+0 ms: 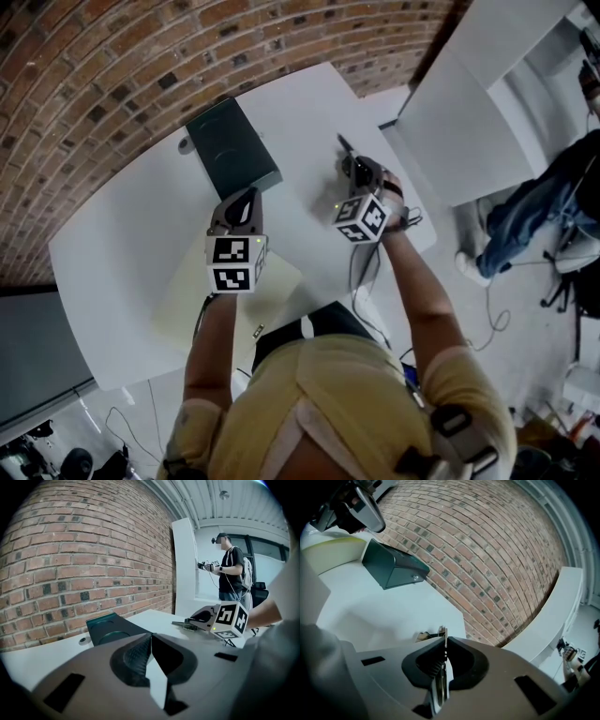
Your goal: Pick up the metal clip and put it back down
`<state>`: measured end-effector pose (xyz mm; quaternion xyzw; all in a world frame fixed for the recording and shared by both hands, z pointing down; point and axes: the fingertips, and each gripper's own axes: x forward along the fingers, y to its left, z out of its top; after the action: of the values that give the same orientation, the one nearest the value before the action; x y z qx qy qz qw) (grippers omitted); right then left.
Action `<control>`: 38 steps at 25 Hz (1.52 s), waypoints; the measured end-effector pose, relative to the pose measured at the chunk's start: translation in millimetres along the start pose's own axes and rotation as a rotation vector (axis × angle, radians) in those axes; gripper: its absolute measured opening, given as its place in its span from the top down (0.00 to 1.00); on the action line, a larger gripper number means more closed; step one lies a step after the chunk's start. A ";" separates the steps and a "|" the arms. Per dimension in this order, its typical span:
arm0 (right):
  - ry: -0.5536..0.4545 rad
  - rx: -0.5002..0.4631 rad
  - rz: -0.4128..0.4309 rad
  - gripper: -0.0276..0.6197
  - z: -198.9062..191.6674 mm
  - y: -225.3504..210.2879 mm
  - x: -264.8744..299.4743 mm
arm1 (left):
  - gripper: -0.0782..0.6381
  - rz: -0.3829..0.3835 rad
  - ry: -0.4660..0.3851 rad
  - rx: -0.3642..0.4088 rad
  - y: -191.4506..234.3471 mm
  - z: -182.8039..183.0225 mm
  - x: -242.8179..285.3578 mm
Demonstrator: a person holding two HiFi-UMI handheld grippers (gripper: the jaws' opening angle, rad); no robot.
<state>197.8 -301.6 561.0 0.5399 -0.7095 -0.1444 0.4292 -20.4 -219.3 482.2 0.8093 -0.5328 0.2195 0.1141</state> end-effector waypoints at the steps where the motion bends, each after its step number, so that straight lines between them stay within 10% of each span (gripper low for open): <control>1: -0.006 -0.002 0.006 0.95 1.1 0.9 -0.5 | 0.88 0.002 0.001 -0.001 1.1 -0.2 -0.4; 23: -0.014 -0.035 0.169 0.85 -0.8 26.2 -8.4 | 0.88 0.073 -0.012 -0.034 21.4 -7.1 -11.4; 38: -0.128 0.113 0.159 0.85 48.9 -1.7 -52.0 | 0.88 0.076 -0.015 -0.058 31.0 -3.8 -18.9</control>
<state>164.1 -268.6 507.5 0.4948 -0.7833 -0.1038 0.3618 -55.9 -215.0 475.1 0.7864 -0.5702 0.2019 0.1249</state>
